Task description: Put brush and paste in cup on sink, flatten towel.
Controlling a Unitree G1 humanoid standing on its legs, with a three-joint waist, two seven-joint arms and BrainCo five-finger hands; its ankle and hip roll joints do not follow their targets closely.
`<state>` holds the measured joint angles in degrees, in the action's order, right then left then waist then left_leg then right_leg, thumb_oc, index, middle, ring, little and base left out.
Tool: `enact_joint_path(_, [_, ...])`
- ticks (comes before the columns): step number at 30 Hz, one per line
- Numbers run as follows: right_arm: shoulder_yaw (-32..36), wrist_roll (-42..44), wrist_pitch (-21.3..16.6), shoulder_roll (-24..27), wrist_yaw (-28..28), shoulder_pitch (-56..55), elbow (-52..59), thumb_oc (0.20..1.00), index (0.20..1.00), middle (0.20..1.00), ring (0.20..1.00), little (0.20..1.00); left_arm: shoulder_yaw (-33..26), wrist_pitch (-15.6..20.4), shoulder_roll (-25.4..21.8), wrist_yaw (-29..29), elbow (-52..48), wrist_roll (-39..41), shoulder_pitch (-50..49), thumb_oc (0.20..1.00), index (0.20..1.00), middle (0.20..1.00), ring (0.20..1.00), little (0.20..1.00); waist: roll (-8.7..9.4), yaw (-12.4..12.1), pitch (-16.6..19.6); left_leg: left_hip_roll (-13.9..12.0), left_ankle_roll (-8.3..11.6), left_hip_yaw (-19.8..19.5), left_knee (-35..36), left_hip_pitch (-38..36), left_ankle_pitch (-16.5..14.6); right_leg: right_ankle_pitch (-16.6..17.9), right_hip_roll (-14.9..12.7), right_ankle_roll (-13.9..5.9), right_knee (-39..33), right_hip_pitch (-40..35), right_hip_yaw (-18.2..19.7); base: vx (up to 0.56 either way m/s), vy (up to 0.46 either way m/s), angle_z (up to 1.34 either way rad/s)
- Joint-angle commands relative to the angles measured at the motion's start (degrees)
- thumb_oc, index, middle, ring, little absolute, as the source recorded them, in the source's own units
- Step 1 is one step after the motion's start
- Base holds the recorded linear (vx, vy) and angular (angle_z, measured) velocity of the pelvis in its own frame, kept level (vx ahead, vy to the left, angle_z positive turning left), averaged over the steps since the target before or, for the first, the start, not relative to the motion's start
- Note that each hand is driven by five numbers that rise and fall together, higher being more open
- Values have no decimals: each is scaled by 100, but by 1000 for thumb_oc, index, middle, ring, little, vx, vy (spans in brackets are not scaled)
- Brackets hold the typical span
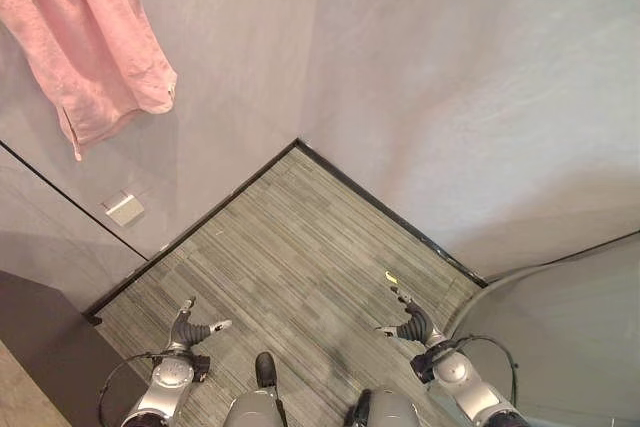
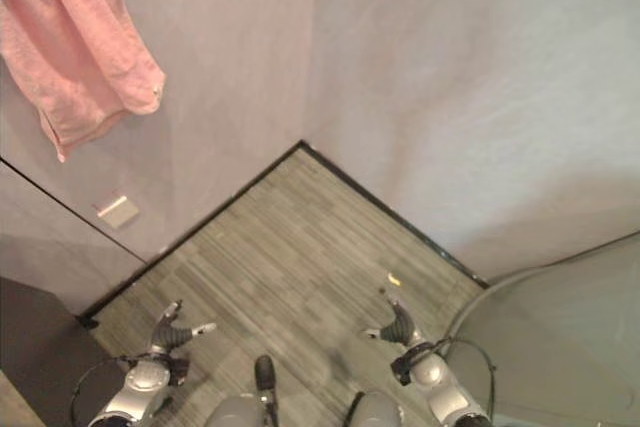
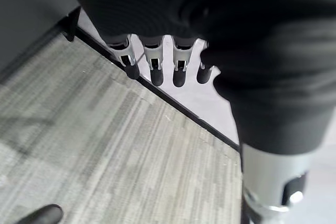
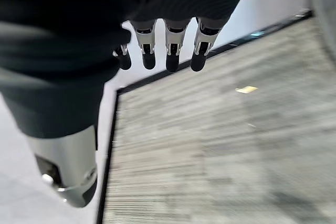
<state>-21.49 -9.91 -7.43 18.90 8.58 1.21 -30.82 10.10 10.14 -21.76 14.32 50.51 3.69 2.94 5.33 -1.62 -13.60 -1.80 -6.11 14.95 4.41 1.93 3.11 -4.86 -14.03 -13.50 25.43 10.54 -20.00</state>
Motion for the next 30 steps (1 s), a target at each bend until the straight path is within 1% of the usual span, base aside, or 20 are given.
enact_joint_path(1, [188, -32, -181, 252, 97, 45, 408, 1000, 1000, 1000, 1000, 1000, 35, 197, -13, 22, 52, -302, 90, 1000, 1000, 1000, 1000, 1000, -17, 88, -39, 127, 472, -82, -107, 1, -75, 873, 381, 301, -1059, 63, 250, 222, -61, 69])
enact_joint_path(2, [214, -41, -184, 282, 104, 3, 468, 1000, 1000, 1000, 1000, 1000, 54, 190, 15, 14, 62, -356, 79, 1000, 1000, 1000, 1000, 1000, -16, 131, -38, 141, 497, -199, -123, -16, -111, 946, 394, 292, -1332, 104, 340, 240, -91, 80])
enact_joint_path(4, [270, -89, -171, 344, 102, -116, 490, 1000, 1000, 1000, 1000, 1000, 71, 184, 75, -3, 90, -379, 48, 1000, 1000, 1000, 1000, 1000, -21, 224, -80, 208, 531, -487, -153, -106, -214, 1018, 508, 254, -1689, 226, 718, 197, -64, 88])
enact_joint_path(5, [269, -89, -171, 343, 102, -114, 490, 1000, 1000, 1000, 1000, 1000, 71, 184, 75, -3, 90, -379, 49, 1000, 1000, 1000, 1000, 1000, -20, 229, -65, 209, 531, -490, -158, -82, -206, 1036, 508, 257, -1707, 237, 714, 264, -84, 115])
enact_joint_path(6, [300, -142, -141, 406, 79, -213, 435, 1000, 1000, 1000, 1000, 1000, 103, 200, 144, -37, 98, -363, 8, 1000, 1000, 1000, 1000, 1000, -47, 325, -86, 295, 557, -865, -216, -177, -342, 1066, 662, 240, -2000, 308, 1207, 265, -93, 133])
enact_joint_path(8, [340, -138, -124, 435, 40, -301, 389, 1000, 1000, 1000, 1000, 1000, 136, 204, 173, -59, 65, -370, -31, 1000, 1000, 1000, 1000, 1000, -67, 409, -69, 396, 552, -1222, -277, -230, -434, 1146, 725, 228, -2097, 348, 1515, 308, -93, 152])
enact_joint_path(10, [351, -108, -102, 417, -1, -316, 221, 1000, 1000, 1000, 1000, 1000, 151, 203, 203, -85, 90, -368, -83, 1000, 1000, 1000, 1000, 1000, -20, 395, -9, 501, 554, -1436, -365, -276, -551, 1185, 693, 250, -2268, 123, 1410, 241, -97, 131])
enact_joint_path(12, [333, -99, -103, 408, 6, -291, 111, 1000, 1000, 1000, 1000, 1000, 165, 195, 230, -79, 170, -373, -62, 1000, 1000, 1000, 1000, 1000, -29, 384, 19, 509, 564, -1537, -368, -260, -554, 1197, 709, 270, -2295, 52, 1375, 169, -118, 55])
enact_joint_path(13, [358, 121, -104, 338, -24, -236, -188, 1000, 1000, 1000, 1000, 1000, 117, 159, 291, -47, 366, -318, -61, 1000, 1000, 1000, 1000, 1000, -50, 331, 88, 502, 599, -1668, -379, -263, -576, 1150, 766, 308, -2326, -47, 1173, 162, -104, 38])
enact_joint_path(15, [386, 302, -116, 286, -32, -216, -310, 1000, 1000, 1000, 1000, 1000, 80, 138, 328, -33, 456, -267, -70, 1000, 1000, 1000, 1000, 1000, -59, 319, 113, 481, 623, -1690, -407, -243, -583, 1115, 776, 332, -2319, -98, 1074, 203, -150, 41])
enact_joint_path(16, [457, 695, -117, 174, -71, -147, -544, 1000, 1000, 1000, 1000, 1000, 14, 104, 365, -27, 634, -155, -72, 1000, 1000, 1000, 1000, 1000, -55, 292, 148, 438, 688, -1732, -464, -184, -590, 1037, 818, 385, -2294, -133, 1018, 187, -150, 30])
enact_joint_path(19, [455, 802, -114, 163, -102, -87, -766, 1000, 1000, 1000, 1000, 1000, 35, 77, 363, -50, 708, -137, -57, 1000, 1000, 1000, 1000, 1000, -50, 276, 172, 391, 754, -1762, -563, -159, -657, 933, 857, 461, -2324, -182, 937, 192, -145, 19])
enact_joint_path(21, [452, 772, -93, 252, -83, -80, -809, 1000, 1000, 1000, 1000, 1000, 57, 61, 366, -69, 732, -120, 1, 1000, 1000, 1000, 1000, 1000, -50, 307, 170, 345, 884, -1611, -890, -24, -662, 829, 878, 542, -2450, -350, 749, 199, -166, 33])
enact_joint_path(22, [508, 798, -96, 290, -52, -95, -870, 1000, 1000, 1000, 1000, 1000, 115, 52, 388, -66, 685, -112, 65, 1000, 1000, 1000, 1000, 1000, -76, 364, 115, 212, 969, -1183, -1068, 107, -574, 778, 840, 558, -2491, -457, 596, 65, -76, 50])
enact_joint_path(23, [536, 820, -67, 313, -11, -75, -919, 1000, 1000, 1000, 1000, 1000, 168, 37, 395, -81, 652, -104, 141, 1000, 1000, 1000, 1000, 1000, -58, 421, 73, 99, 983, -801, -1199, 299, -480, 761, 782, 565, -2514, -487, 497, 37, -75, 79])
enact_joint_path(24, [570, 821, -56, 348, 38, -82, -937, 1000, 1000, 1000, 1000, 1000, 206, 27, 396, -69, 599, -120, 231, 1000, 1000, 1000, 1000, 1000, -69, 519, 21, -122, 997, -116, -1273, 377, -466, 728, 741, 557, -2527, -565, 353, 26, -50, 99])
enact_joint_path(26, [583, 831, -8, 345, 55, -76, -941, 1000, 1000, 1000, 1000, 1000, 229, 5, 392, -94, 563, -132, 299, 1000, 1000, 1000, 1000, 1000, -69, 525, 15, -152, 987, 15, -1298, 440, -488, 704, 746, 582, -2553, -593, 281, 57, -30, 101])
enact_joint_path(28, [662, 847, 22, 290, 95, -141, -954, 1000, 1000, 1000, 1000, 1000, 290, -9, 383, -98, 479, -208, 343, 1000, 1000, 1000, 1000, 1000, -173, 561, 100, -133, 973, 184, -878, 464, -311, 668, 777, 551, -2573, -667, 94, 169, 7, 40])
enact_joint_path(29, [673, 833, 30, 280, 98, -161, -972, 1000, 1000, 1000, 1000, 1000, 295, -10, 377, -104, 452, -231, 337, 1000, 1000, 1000, 1000, 1000, -216, 578, 136, -175, 1029, 219, -711, 420, -253, 599, 788, 496, -2584, -734, 100, 91, 33, 12])
enact_joint_path(30, [674, 832, 28, 280, 99, -160, -971, 1000, 1000, 1000, 1000, 1000, 294, -12, 377, -103, 445, -233, 335, 1000, 1000, 1000, 1000, 1000, -206, 583, 131, -168, 990, 271, -686, 463, -138, 667, 772, 538, -2579, -681, 54, 236, 98, 22])
